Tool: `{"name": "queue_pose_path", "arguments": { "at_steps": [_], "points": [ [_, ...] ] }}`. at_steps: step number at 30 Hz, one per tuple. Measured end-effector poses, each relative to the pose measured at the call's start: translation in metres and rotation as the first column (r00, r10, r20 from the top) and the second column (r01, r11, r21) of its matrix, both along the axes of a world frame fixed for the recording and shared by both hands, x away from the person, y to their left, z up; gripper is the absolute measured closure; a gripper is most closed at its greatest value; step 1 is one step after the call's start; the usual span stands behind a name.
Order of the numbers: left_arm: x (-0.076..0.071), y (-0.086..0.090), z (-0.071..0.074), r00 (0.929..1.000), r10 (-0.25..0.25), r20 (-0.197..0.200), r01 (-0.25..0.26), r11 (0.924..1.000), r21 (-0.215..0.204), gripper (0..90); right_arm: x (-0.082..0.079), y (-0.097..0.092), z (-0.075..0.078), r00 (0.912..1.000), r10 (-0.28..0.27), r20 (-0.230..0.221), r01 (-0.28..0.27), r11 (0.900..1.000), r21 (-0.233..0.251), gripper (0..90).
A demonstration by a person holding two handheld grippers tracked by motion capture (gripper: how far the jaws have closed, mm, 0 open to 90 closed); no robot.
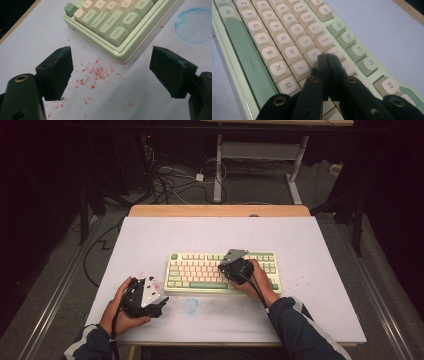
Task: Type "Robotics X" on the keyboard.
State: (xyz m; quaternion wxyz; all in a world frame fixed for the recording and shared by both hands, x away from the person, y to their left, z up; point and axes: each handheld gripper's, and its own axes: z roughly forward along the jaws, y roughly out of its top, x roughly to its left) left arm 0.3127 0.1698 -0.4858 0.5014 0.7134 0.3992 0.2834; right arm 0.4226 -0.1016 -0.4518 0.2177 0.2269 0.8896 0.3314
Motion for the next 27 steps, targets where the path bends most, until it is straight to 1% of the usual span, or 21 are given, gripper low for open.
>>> {"name": "queue_pose_path", "arguments": {
  "at_steps": [1,2,3,6,12,13,17,20,22,24,27],
  "points": [
    [0.0,0.0,0.0,1.0,-0.001,-0.001,0.001,1.0,0.0,17.7,-0.001,0.0,0.0,1.0,0.0,0.0,0.0,1.0,0.003,90.0],
    [0.0,0.0,0.0,1.0,-0.001,-0.001,0.001,1.0,0.002,17.7,-0.002,0.0,0.001,0.9999,0.003,0.01,-0.003,0.9999,0.01,90.0],
    [0.0,0.0,0.0,1.0,-0.002,0.001,0.002,1.0,0.004,17.7,-0.003,-0.001,0.002,0.9998,0.005,0.017,-0.005,0.9995,0.03,90.0],
    [0.0,0.0,0.0,1.0,-0.001,0.002,0.001,1.0,0.0,17.7,-0.008,-0.003,0.008,0.9991,0.012,0.041,-0.014,0.9987,0.05,90.0],
    [-0.001,-0.001,-0.001,1.0,-0.004,-0.001,0.004,0.9999,0.009,17.7,-0.008,-0.007,0.01,0.9992,0.005,0.04,-0.008,0.9977,0.067,89.8],
    [0.0,-0.001,-0.001,1.0,-0.004,-0.001,0.004,0.9999,0.013,17.7,-0.008,-0.007,0.011,0.9991,0.007,0.042,-0.01,0.9977,0.066,89.1],
    [0.0,0.0,-0.005,1.0,-0.002,-0.007,0.002,0.9996,0.029,17.7,-0.01,-0.01,0.015,0.9983,0.002,0.058,-0.007,0.9959,0.091,86.8],
    [-0.001,-0.001,-0.005,0.9999,-0.003,-0.012,0.003,0.9996,0.029,17.7,-0.012,-0.013,0.019,0.9976,-0.004,0.07,-0.003,0.9941,0.108,83.8],
    [-0.001,-0.001,-0.005,0.9999,-0.004,-0.01,0.004,0.9996,0.027,17.7,-0.014,-0.015,0.021,0.9971,-0.002,0.076,-0.006,0.9937,0.112,81.9],
    [-0.001,-0.001,-0.005,0.9999,-0.005,-0.013,0.005,0.9997,0.025,17.7,-0.015,-0.018,0.023,0.9962,-0.003,0.087,-0.008,0.9925,0.122,78.7],
    [-0.001,-0.001,-0.006,0.9999,-0.005,-0.015,0.005,0.9996,0.028,17.7,-0.017,-0.022,0.026,0.9955,-0.01,0.094,-0.003,0.9916,0.13,71.5]
  ]
}}
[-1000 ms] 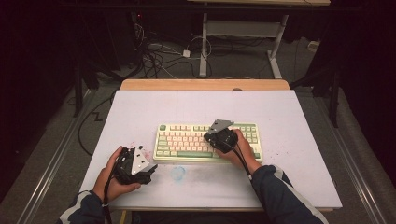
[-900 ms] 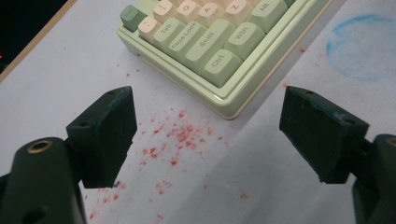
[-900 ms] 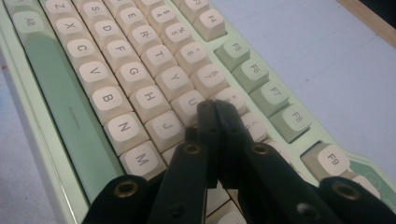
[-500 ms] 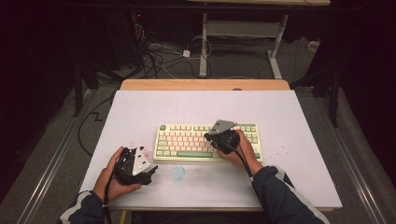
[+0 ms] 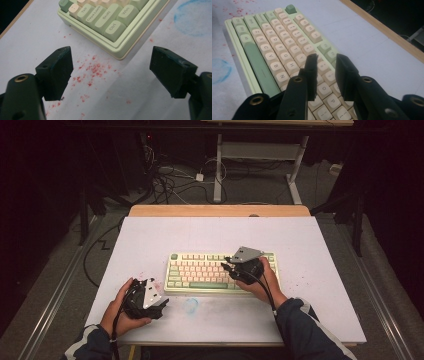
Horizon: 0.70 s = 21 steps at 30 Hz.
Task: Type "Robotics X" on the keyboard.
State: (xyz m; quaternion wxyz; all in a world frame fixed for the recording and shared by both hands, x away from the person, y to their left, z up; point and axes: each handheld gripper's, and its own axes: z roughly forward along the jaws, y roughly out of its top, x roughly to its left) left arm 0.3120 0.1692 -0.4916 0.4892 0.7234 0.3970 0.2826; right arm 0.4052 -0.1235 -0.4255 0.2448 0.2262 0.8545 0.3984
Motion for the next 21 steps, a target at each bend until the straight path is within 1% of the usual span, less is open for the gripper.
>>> {"name": "queue_pose_path", "arguments": {
  "at_steps": [4,6,8,10,11,14,15,17,18,19,21],
  "points": [
    [0.0,0.0,-0.001,1.0,0.0,-0.001,0.0,1.0,0.0,17.7,-0.004,-0.005,0.005,0.9997,-0.008,0.024,0.008,0.9999,0.015,60.3],
    [0.0,0.0,-0.001,1.0,0.001,-0.001,-0.001,1.0,0.003,17.7,-0.006,-0.008,0.007,0.9995,-0.008,0.029,0.008,0.9997,0.022,52.5],
    [0.0,0.0,-0.001,1.0,0.0,-0.004,0.0,1.0,0.001,17.7,-0.009,-0.01,0.008,0.9986,-0.013,0.051,0.011,0.9997,0.021,46.2],
    [0.0,0.0,-0.001,1.0,0.0,-0.003,0.0,1.0,0.004,17.7,-0.014,-0.013,0.009,0.9979,-0.01,0.064,0.009,0.9997,0.023,39.7],
    [0.0,0.0,-0.001,1.0,-0.001,-0.003,0.001,1.0,0.002,17.7,-0.016,-0.014,0.009,0.9964,-0.022,0.082,0.02,0.9996,0.021,36.2],
    [0.0,0.0,-0.001,1.0,0.001,-0.004,-0.001,1.0,0.004,17.7,-0.023,-0.017,0.011,0.9921,-0.053,0.114,0.052,0.9986,0.013,29.6],
    [0.0,0.0,-0.001,1.0,0.002,-0.005,-0.001,1.0,0.004,17.7,-0.025,-0.019,0.012,0.9909,-0.059,0.121,0.057,0.9982,0.021,29.6],
    [0.0,0.0,-0.001,1.0,0.003,-0.002,-0.003,1.0,0.008,17.7,-0.029,-0.022,0.014,0.9913,-0.052,0.12,0.048,0.998,0.041,27.8],
    [0.0,0.0,-0.001,1.0,0.004,-0.002,-0.004,1.0,0.007,17.7,-0.03,-0.024,0.015,0.9904,-0.055,0.127,0.05,0.9978,0.043,26.6],
    [0.0,0.0,-0.001,1.0,0.004,-0.003,-0.004,1.0,0.004,17.7,-0.032,-0.025,0.015,0.9886,-0.062,0.137,0.057,0.9973,0.046,25.6],
    [0.0,0.0,-0.001,1.0,0.005,0.0,-0.005,1.0,0.008,17.7,-0.035,-0.028,0.015,0.987,-0.078,0.141,0.072,0.9964,0.044,23.6]
  ]
}}
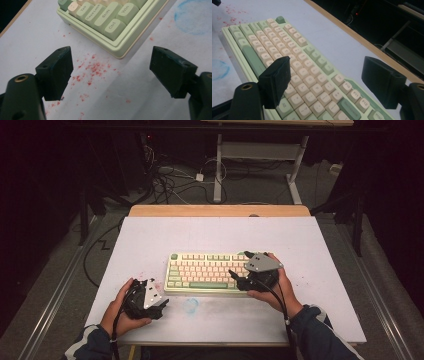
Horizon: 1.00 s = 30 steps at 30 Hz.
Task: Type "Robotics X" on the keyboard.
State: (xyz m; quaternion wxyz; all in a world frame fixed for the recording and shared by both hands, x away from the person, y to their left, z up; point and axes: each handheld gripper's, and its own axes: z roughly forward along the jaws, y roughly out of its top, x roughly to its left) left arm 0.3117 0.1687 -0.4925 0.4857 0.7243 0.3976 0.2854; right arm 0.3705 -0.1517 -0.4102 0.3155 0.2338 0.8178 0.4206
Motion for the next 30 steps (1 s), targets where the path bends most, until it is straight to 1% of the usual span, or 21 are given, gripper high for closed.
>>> {"name": "queue_pose_path", "arguments": {
  "at_steps": [3,6,7,10,13,16,17,22,27,30],
  "points": [
    [0.0,0.0,0.0,1.0,0.002,0.005,-0.002,1.0,-0.001,17.7,-0.004,-0.006,-0.001,0.9999,-0.01,0.006,0.01,0.9999,-0.003,22.1],
    [0.0,0.0,0.001,1.0,0.004,0.006,-0.004,1.0,-0.007,17.7,-0.008,-0.012,-0.003,0.9996,-0.023,0.014,0.024,0.9997,-0.01,22.2],
    [0.0,0.0,0.001,1.0,0.005,0.008,-0.005,1.0,-0.005,17.7,-0.009,-0.015,-0.004,0.9995,-0.027,0.013,0.028,0.9996,-0.004,22.4],
    [0.0,0.0,0.001,0.9999,0.009,0.011,-0.009,0.9999,-0.005,18.0,-0.013,-0.021,-0.005,0.9993,-0.032,0.017,0.032,0.9994,-0.013,22.6],
    [0.0,0.0,0.003,0.9999,0.008,0.01,-0.008,0.9999,-0.012,19.2,-0.017,-0.028,-0.005,0.9991,-0.035,0.026,0.035,0.9994,-0.005,22.7],
    [0.0,0.001,0.004,0.9997,0.016,0.018,-0.015,0.9996,-0.024,21.7,-0.021,-0.034,-0.007,0.9986,-0.039,0.034,0.039,0.9992,0.002,22.9],
    [0.0,0.001,0.005,0.9997,0.016,0.018,-0.015,0.9994,-0.03,22.0,-0.022,-0.036,-0.007,0.9984,-0.041,0.039,0.041,0.9992,-0.003,22.9],
    [0.0,0.001,0.005,0.9994,0.023,0.024,-0.023,0.9995,-0.024,23.1,-0.029,-0.046,-0.011,0.9976,-0.046,0.051,0.047,0.9989,-0.003,23.0],
    [0.0,0.001,0.007,0.9993,0.024,0.028,-0.023,0.9991,-0.034,24.2,-0.036,-0.055,-0.014,0.9967,-0.056,0.059,0.057,0.9984,-0.001,23.3],
    [0.0,0.001,0.008,0.9994,0.022,0.028,-0.021,0.9991,-0.038,27.1,-0.041,-0.06,-0.016,0.9959,-0.065,0.064,0.065,0.9979,0.002,23.8]
  ]
}}
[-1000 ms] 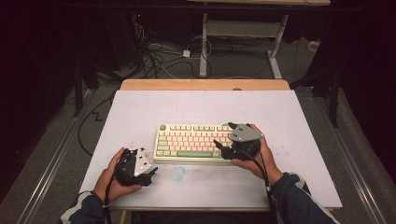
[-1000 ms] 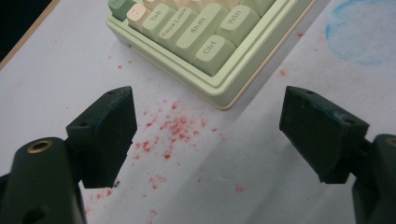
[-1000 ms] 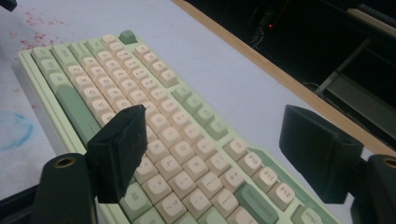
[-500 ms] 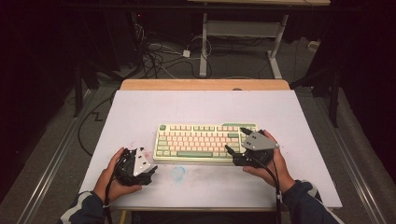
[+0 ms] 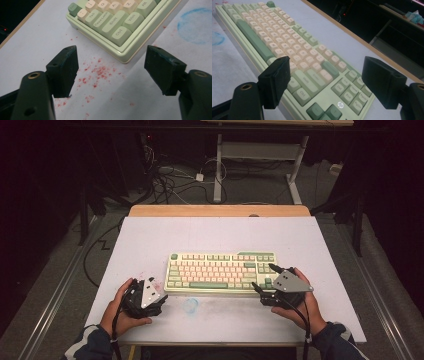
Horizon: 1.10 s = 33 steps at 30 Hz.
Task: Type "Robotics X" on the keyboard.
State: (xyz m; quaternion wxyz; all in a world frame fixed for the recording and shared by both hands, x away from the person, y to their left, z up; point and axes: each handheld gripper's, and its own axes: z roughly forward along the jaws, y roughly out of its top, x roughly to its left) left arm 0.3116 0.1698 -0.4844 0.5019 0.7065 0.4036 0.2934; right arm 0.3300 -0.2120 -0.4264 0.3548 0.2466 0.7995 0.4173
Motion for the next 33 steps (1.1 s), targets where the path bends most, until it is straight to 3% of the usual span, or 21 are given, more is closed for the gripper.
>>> {"name": "queue_pose_path", "arguments": {
  "at_steps": [7,13,16,24,33],
  "points": [
    [-0.001,0.0,0.003,0.9999,-0.01,-0.01,0.01,0.9999,-0.012,36.6,-0.01,-0.012,-0.008,0.9999,-0.015,-0.009,0.014,0.9999,-0.006,23.8],
    [-0.001,0.001,0.008,0.9997,-0.014,-0.022,0.013,0.9994,-0.033,46.6,-0.019,-0.021,-0.018,0.9988,-0.023,-0.043,0.023,0.9997,-0.005,23.9],
    [0.0,0.001,0.011,0.9993,-0.011,-0.035,0.009,0.9987,-0.05,56.8,-0.024,-0.024,-0.023,0.998,-0.02,-0.06,0.019,0.9997,-0.019,23.9],
    [0.0,0.002,0.015,0.993,-0.068,-0.097,0.062,0.9958,-0.067,85.8,-0.034,-0.037,-0.028,0.9968,-0.033,-0.072,0.032,0.9992,-0.026,23.9],
    [0.001,-0.001,0.015,0.9904,-0.082,-0.111,0.073,0.9943,-0.077,87.6,-0.033,-0.035,-0.028,0.9975,-0.028,-0.066,0.025,0.9988,-0.041,24.0]
  ]
}}
